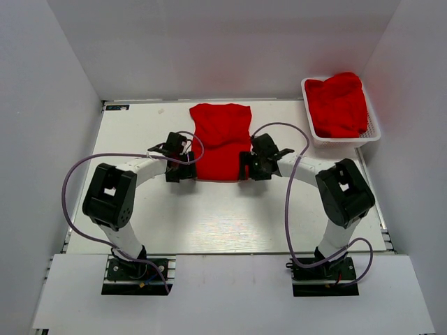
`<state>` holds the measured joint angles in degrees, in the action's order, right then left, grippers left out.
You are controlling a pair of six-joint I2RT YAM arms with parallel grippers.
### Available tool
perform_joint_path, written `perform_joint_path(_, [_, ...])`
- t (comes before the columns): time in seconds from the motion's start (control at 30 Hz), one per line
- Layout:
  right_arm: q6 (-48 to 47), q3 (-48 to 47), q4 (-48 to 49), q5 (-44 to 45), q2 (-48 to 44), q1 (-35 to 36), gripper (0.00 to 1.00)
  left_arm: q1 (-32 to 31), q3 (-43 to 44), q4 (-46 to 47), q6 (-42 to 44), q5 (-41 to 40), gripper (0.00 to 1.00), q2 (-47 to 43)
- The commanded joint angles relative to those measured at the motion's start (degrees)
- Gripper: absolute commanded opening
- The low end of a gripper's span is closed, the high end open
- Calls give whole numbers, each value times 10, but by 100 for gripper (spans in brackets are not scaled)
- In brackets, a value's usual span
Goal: Fold and stack the t-shirts
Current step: Fold the tshirt
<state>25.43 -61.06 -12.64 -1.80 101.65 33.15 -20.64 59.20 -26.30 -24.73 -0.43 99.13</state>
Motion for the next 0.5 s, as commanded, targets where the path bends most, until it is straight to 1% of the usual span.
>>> perform_joint_path(0.0, [13,-21,24,1,14,6,77,-5,-15,48,4,30,76,11])
perform_joint_path(0.03, [15,-18,28,0,19,7,73,-5,-21,55,4,36,66,12])
perform_joint_path(0.07, [17,-17,31,-3,20,9,56,-5,-26,61,4,43,63,19])
perform_joint_path(0.1, [19,-14,32,-7,20,10,50,-5,-35,61,-3,50,60,27])
perform_joint_path(0.13, [17,-8,37,-8,22,10,48,-11,-35,77,-3,50,57,27])
perform_joint_path(0.2, [16,-8,37,-16,28,10,42,-11,-52,100,-3,69,53,33])
perform_joint_path(0.23, [16,-9,37,-19,30,10,39,-16,-52,100,-3,69,46,39])
perform_joint_path(0.27, [16,-11,36,-23,32,12,35,-16,-52,100,-8,69,39,39])
perform_joint_path(0.3, [16,-11,35,-27,33,10,19,-16,-52,100,-8,69,30,44])
perform_joint_path(0.33, [17,-10,43,-30,33,11,9,-16,-52,100,-8,63,18,51])
perform_joint_path(0.37, [16,-2,46,-30,31,12,0,-16,-47,100,-8,63,0,51])
perform_joint_path(0.47, [16,10,58,-27,22,13,0,-16,-41,93,-8,58,0,56])
